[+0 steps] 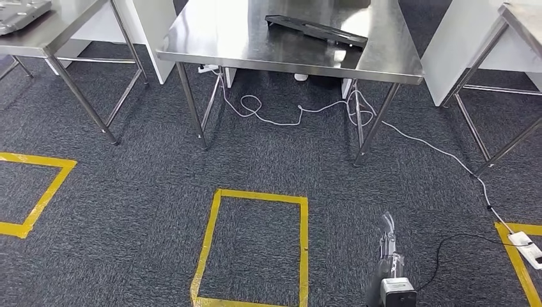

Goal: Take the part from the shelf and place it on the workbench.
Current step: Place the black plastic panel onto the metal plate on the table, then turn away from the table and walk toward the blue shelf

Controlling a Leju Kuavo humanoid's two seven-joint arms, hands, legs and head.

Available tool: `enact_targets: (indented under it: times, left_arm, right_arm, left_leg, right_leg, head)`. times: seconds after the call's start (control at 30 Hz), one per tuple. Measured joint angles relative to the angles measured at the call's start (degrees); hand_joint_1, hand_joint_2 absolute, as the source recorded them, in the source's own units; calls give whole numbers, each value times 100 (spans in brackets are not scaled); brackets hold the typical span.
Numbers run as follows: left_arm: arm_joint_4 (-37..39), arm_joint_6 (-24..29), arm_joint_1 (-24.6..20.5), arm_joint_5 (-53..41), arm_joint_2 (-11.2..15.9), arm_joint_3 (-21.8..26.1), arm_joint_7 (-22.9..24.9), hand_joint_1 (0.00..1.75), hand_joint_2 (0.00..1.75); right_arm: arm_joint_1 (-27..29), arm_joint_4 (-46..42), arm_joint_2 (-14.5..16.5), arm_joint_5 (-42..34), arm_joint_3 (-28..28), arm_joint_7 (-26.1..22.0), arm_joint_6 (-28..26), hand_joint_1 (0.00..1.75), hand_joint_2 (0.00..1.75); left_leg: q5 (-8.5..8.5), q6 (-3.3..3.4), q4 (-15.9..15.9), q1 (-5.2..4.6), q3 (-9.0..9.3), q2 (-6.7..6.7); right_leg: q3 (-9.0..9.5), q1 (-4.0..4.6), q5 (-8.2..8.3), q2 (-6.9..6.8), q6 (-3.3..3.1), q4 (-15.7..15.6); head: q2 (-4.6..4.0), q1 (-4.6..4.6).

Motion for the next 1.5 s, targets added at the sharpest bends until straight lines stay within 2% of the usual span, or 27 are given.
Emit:
enact_targets:
  times: [0.1,0.13,0.17,0.2,0.23,0.3,0.37,0.4,0.47,0.5,0.6,0.63,0.67,0.73,0.8,0.87,0.93,1.0,1.07,1.13,1.17,1.2,1.23,1.3,1.37,1.47,1.5]
  left_arm:
    - [0,-39,-11,-85,6,-1,-8,0,0]
    - [0,-51,-12,-122,9,-2,-10,0,0]
    - [0,-65,-13,-164,10,-3,-11,0,0]
    - [0,-79,-15,-205,10,-4,-11,0,0]
    - [0,-92,-19,-242,10,-5,-10,0,0]
    - [0,-107,-30,-291,9,-7,-6,0,0]
    - [1,-110,-38,-344,5,-10,2,0,0]
    - [1,-110,-41,-385,5,-15,13,0,0]
    - [2,-112,-37,-468,10,-44,41,0,0]
    - [4,-114,-31,-507,16,-68,62,0,0]
    - [15,-119,-12,-588,28,-133,121,0,0]
    - [17,-117,-11,-608,31,-145,134,0,0]
    - [17,-115,-12,-624,33,-154,146,0,0]
    - [18,-109,-16,-652,37,-169,161,0,0]
    - [19,-82,-23,-694,37,-203,164,0,0]
    - [20,-7,-40,-777,37,-249,173,0,0]
    - [24,80,-59,-873,36,-298,241,0,0]
    - [38,125,-68,-961,31,-365,356,0,0]
    - [48,145,-68,-1037,27,-424,460,0,0]
    - [48,176,-69,-1099,28,-468,548,0,0]
    - [48,190,-68,-1130,28,-493,588,0,0]
    - [48,199,-68,-1162,28,-523,625,0,0]
    - [48,201,-68,-1194,28,-551,650,0,0]
    - [48,200,-69,-1256,28,-594,685,0,0]
    - [48,200,-75,-1296,29,-646,704,0,0]
    - [48,200,-88,-1322,37,-705,725,0,0]
    - [49,200,-89,-1332,41,-716,733,0,0]
  right_arm:
    - [-371,780,-48,-24,-170,290,-132,0,0]
    - [-556,1208,-79,-61,-256,359,-156,0,0]
    - [-766,1721,-113,-87,-363,392,-201,0,0]
    - [-979,2260,-146,-101,-478,404,-258,0,0]
    - [-1188,2822,-179,-112,-604,376,-323,0,0]
    - [-1548,3813,-238,-132,-824,254,-439,0,0]
    - [-1862,4622,-291,-129,-984,394,-567,0,0]
    - [-2002,5022,-317,-118,-1059,610,-638,0,0]
    - [-2163,5834,-372,-90,-1210,1211,-756,0,0]
    - [-2172,6195,-398,-87,-1276,1520,-799,0,0]
    - [-2101,6992,-439,-159,-1440,2263,-817,0,0]
    - [-2085,7192,-441,-196,-1492,2457,-812,0,0]
    - [-2071,7365,-441,-234,-1544,2640,-807,0,0]
    - [-2045,7634,-441,-290,-1637,2962,-801,0,0]
    - [-2033,7804,-437,-316,-1702,3237,-811,0,0]
    - [-2043,7908,-427,-365,-1762,3472,-836,0,0]
    - [-2062,7979,-416,-432,-1835,3618,-875,0,0]
    - [-2072,8036,-410,-486,-1915,3673,-932,0,0]
    - [-2064,8081,-404,-527,-1989,3683,-998,0,0]
    - [-2049,8114,-399,-566,-2053,3683,-1052,0,0]
    - [-2042,8125,-398,-582,-2082,3682,-1079,0,0]
    - [-2036,8135,-397,-606,-2111,3677,-1106,0,0]
    - [-2033,8140,-397,-629,-2140,3671,-1129,0,0]
    - [-2039,8145,-395,-685,-2203,3650,-1159,0,0]
    - [-2046,8147,-380,-729,-2260,3634,-1177,0,0]
    - [-2035,8168,-356,-773,-2338,3628,-1206,0,0]
    - [-2033,8175,-348,-781,-2359,3628,-1212,0,0]
  left_leg:
    - [261,84,-18,1,-320,57]
    - [352,77,-15,2,-436,72]
    - [443,66,-11,6,-552,86]
    - [533,49,-6,15,-657,97]
    - [624,25,-2,28,-759,104]
    - [797,-44,11,39,-912,96]
    - [966,-121,4,26,-997,94]
    - [1048,-154,-18,19,-1011,98]
    - [1104,-207,-40,35,-1047,87]
    - [955,-225,39,48,-1079,74]
    - [-12,-265,948,70,-1245,38]
    - [-211,-275,1346,70,-1282,30]
    - [-251,-281,1642,70,-1273,23]
    - [-8,-273,1678,72,-1011,23]
    - [123,-239,1012,67,-432,12]
    - [-14,-198,366,43,-12,-4]
    - [-102,-131,132,14,39,-9]
    - [-44,-16,48,16,-16,6]
    - [61,79,17,20,-109,25]
    - [153,106,19,-1,-231,35]
    - [198,101,21,-7,-292,40]
    - [243,90,23,-9,-346,43]
    - [281,75,24,-8,-387,45]
    - [348,25,27,-10,-437,47]
    - [396,-43,31,-25,-452,54]
    - [465,-153,10,-5,-457,59]
    - [465,-127,-21,2,-460,58]
  right_leg:
    - [-226,-40,-758,37,-50,812]
    - [-248,-60,-889,39,-22,1138]
    - [-212,-80,-883,40,42,1372]
    - [-107,-98,-760,40,129,1450]
    - [83,-113,-600,40,215,1350]
    - [770,-121,-509,45,274,563]
    - [1366,-98,-712,65,195,-358]
    - [1493,-77,-779,72,149,-608]
    - [1416,-109,-740,47,58,-632]
    - [1373,-128,-689,21,1,-620]
    - [1184,-116,-510,-54,-181,-597]
    - [1101,-91,-452,-63,-211,-578]
    - [1013,-71,-401,-65,-218,-548]
    - [838,-55,-329,-58,-199,-447]
    - [671,-43,-295,-40,-172,-312]
    - [559,-19,-262,-32,-127,-219]
    - [481,-8,-194,-35,-38,-197]
    - [363,-14,-225,-24,20,-92]
    - [133,-34,-522,7,-4,378]
    - [-138,-59,-894,27,-25,1096]
    - [-186,-70,-990,29,-8,1312]
    - [-112,-81,-993,29,30,1304]
    - [80,-91,-915,29,78,1065]
    - [644,-102,-689,29,142,191]
    - [939,-78,-562,39,98,-358]
    - [932,-55,-480,50,-33,-433]
    - [926,-57,-447,51,-52,-453]
  head:
    - [0,17]
    - [0,17]
    - [0,16]
    - [0,16]
    - [0,16]
    - [0,29]
    - [0,33]
    - [0,34]
    - [0,14]
    - [0,8]
    - [0,-24]
    - [0,-30]
    - [0,-28]
    - [0,-30]
    - [1,-34]
    - [0,-30]
    - [0,-21]
    - [0,-17]
    - [1,14]
    - [1,43]
    - [0,43]
    - [0,45]
    - [0,45]
    - [1,51]
    - [1,47]
    - [0,42]
    - [0,31]
